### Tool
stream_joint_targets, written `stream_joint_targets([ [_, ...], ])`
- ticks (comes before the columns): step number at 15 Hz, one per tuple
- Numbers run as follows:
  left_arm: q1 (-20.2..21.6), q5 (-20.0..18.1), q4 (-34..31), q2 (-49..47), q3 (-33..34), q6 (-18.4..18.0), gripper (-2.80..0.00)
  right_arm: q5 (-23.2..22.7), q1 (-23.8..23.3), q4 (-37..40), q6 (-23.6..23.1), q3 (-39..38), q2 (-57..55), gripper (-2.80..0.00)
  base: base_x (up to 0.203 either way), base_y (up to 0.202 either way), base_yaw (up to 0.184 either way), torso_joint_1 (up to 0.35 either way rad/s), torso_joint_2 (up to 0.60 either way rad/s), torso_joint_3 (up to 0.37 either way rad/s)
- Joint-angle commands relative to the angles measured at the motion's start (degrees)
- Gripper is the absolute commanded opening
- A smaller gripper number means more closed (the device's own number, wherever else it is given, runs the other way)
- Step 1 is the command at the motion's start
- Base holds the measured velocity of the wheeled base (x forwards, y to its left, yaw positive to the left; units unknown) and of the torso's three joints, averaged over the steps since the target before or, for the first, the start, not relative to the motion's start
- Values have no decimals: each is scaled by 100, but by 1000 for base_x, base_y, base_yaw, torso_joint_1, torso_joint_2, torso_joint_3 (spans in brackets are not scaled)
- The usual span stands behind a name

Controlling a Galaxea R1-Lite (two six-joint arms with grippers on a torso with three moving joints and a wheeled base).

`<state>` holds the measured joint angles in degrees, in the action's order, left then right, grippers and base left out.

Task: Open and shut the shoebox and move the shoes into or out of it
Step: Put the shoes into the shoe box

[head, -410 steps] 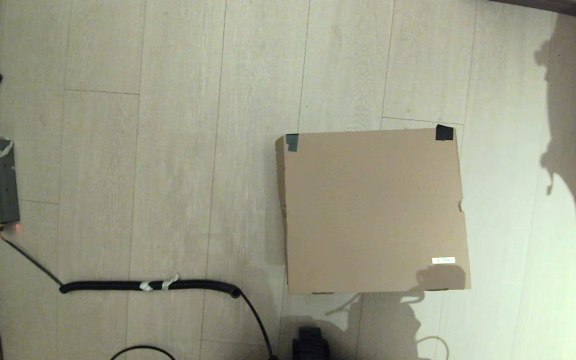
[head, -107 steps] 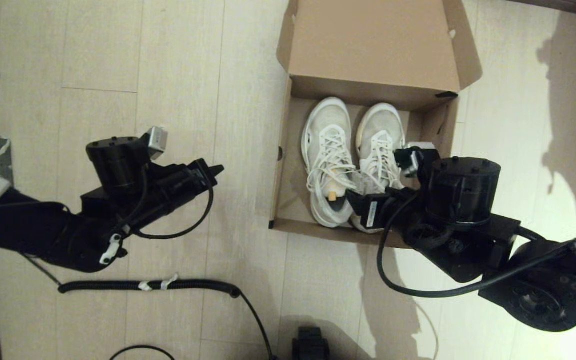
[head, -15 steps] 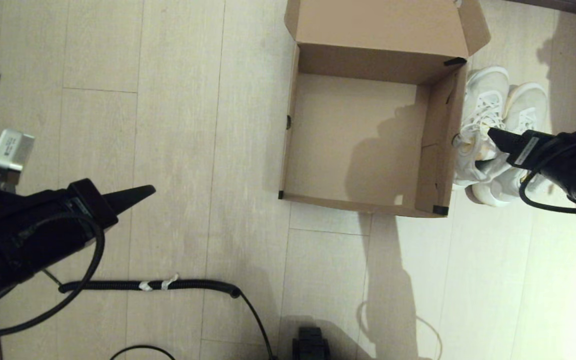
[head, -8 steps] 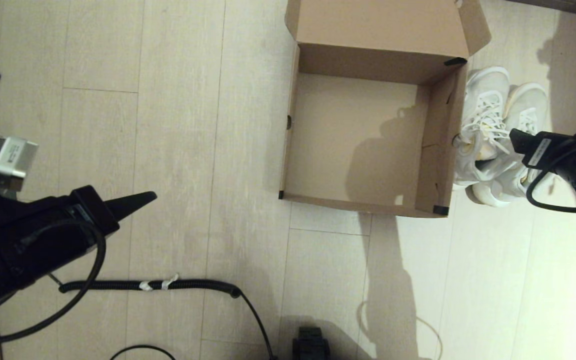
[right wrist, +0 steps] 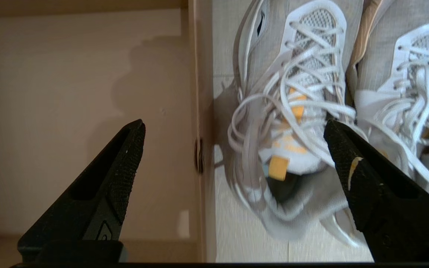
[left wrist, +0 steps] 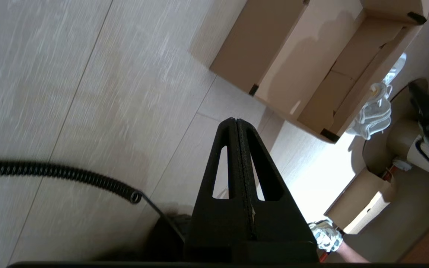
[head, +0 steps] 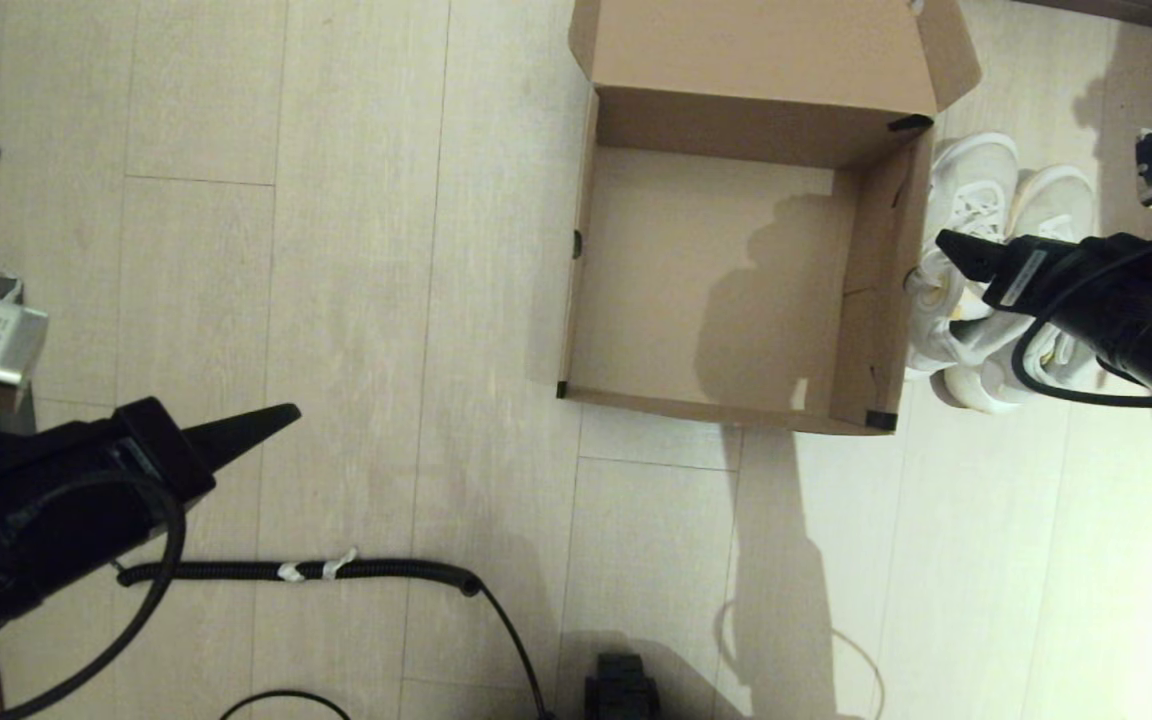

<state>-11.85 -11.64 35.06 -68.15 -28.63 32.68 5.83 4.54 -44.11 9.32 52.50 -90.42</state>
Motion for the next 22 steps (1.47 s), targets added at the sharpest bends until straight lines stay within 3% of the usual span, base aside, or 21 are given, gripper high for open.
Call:
stream_joint_targets([
  [1,16,-13,18,126,121,19,-280,196,21,-43,-12,284,-485,0,0,0,0,0,0,0],
  [5,7,-14,18,82,95,19,-280,651,-192,-91,-125,752,-557,0,0,0,0,0,0,0],
  [8,7,-14,27,12,113,36,-280,881,-743,162,-434,65,110,0,0,0,0,0,0,0],
  [13,18,-139,80,-102,88,43,-280,149,-1170,357,-384,-757,-74,0,0,0,0,0,0,0],
  [20,25,-225,89,-111,127,45,-280,118,-1288,-1564,-14,-430,-1926,0,0,0,0,0,0,0],
  [21,25,-225,82,-113,148,45,-280,120,-1283,-1601,64,-391,-1953,-280,0,0,0,0,0,0],
  [22,25,-225,80,-128,164,45,-280,115,-1280,-1601,117,-364,-1945,-280,0,0,0,0,0,0],
])
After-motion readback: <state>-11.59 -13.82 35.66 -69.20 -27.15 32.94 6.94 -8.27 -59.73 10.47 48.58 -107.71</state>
